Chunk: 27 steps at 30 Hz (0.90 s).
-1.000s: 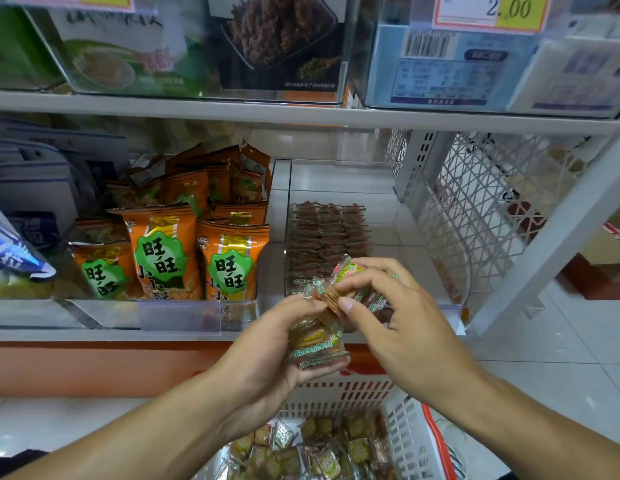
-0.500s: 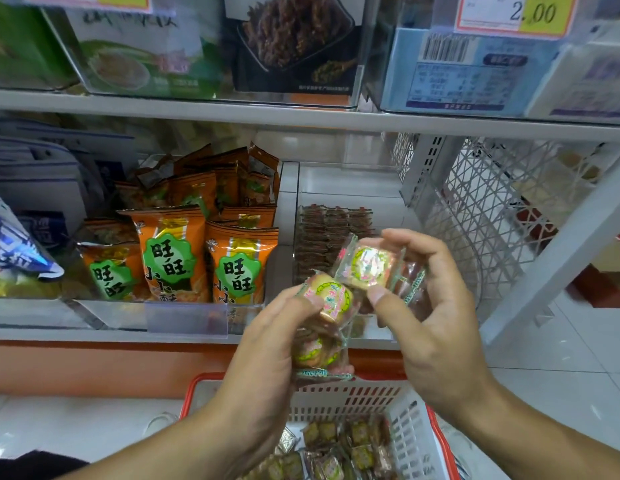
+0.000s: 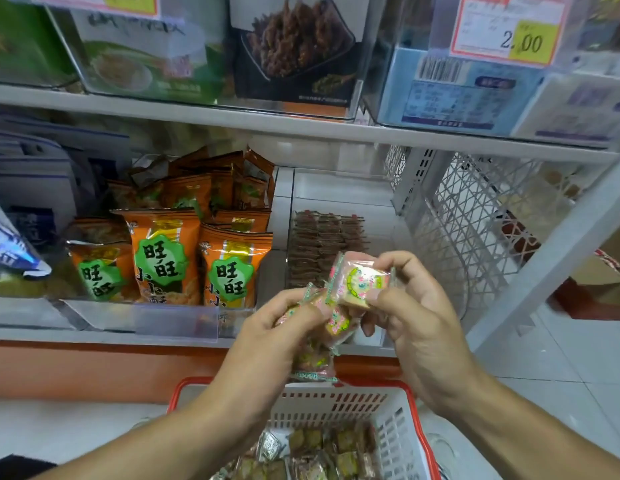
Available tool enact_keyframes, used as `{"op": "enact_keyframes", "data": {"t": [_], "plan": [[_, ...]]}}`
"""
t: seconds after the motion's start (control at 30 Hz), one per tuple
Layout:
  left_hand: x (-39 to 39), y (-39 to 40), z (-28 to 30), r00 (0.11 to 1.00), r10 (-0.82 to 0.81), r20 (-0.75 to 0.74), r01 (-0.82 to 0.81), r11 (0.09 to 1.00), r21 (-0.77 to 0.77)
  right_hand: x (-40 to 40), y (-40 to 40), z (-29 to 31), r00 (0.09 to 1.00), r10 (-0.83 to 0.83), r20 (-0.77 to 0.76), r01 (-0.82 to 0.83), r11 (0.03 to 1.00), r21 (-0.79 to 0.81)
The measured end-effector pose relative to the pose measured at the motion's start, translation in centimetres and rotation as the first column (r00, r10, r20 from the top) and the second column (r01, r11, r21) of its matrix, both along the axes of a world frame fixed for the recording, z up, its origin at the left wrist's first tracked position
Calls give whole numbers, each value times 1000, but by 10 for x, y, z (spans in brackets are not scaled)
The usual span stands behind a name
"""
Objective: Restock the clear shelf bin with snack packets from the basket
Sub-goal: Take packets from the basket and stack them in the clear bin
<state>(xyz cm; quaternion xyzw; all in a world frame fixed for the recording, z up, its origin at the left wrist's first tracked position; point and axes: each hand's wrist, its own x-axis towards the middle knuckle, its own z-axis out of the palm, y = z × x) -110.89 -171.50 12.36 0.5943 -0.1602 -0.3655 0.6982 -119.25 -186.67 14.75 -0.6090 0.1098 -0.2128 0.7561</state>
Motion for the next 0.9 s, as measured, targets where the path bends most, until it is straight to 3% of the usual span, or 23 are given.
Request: {"op": "enact_keyframes", "data": {"t": [0.2, 0.37, 0.4, 0.47, 0.5, 0.53, 0.6, 0.67, 0.73, 0.9], "plan": [[2, 2, 2, 998, 45, -40, -46, 999, -16, 4, -2, 4, 999, -7, -40, 7, 1000, -3], [4, -4, 16, 990, 102, -96, -97, 994, 54, 5, -1, 5, 997, 22, -75, -2, 968, 251], [7, 3, 7, 998, 15, -63, -14, 1000, 16, 5, -1, 5, 998, -8, -63, 26, 957, 290], [17, 5, -4, 963, 170, -209, -180, 983, -31, 5, -2, 6, 997, -72, -36, 80, 931, 357], [18, 1, -4, 958, 198, -206, -199, 980, 19, 4, -2, 7, 996, -79, -28, 84, 923, 376], [17, 0, -6, 968, 192, -160, -186, 981, 51, 4, -1, 7, 997, -71, -28, 77, 922, 381], [6, 7, -5, 1000, 23, 19, -24, 995, 100, 2, 1, 8, 995, -57, -79, 80, 940, 331], [-2, -7, 1, 998, -19, -68, 24, 997, 70, 1, 4, 7, 981, -88, -174, 129, 962, 241], [-2, -4, -4, 999, 5, -38, -4, 1000, 31, 1, 5, 5, 968, -96, -230, 142, 971, 190], [3, -8, -4, 999, 51, -19, -50, 997, 55, 0, 1, 3, 964, -65, -257, 135, 955, 265]]}}
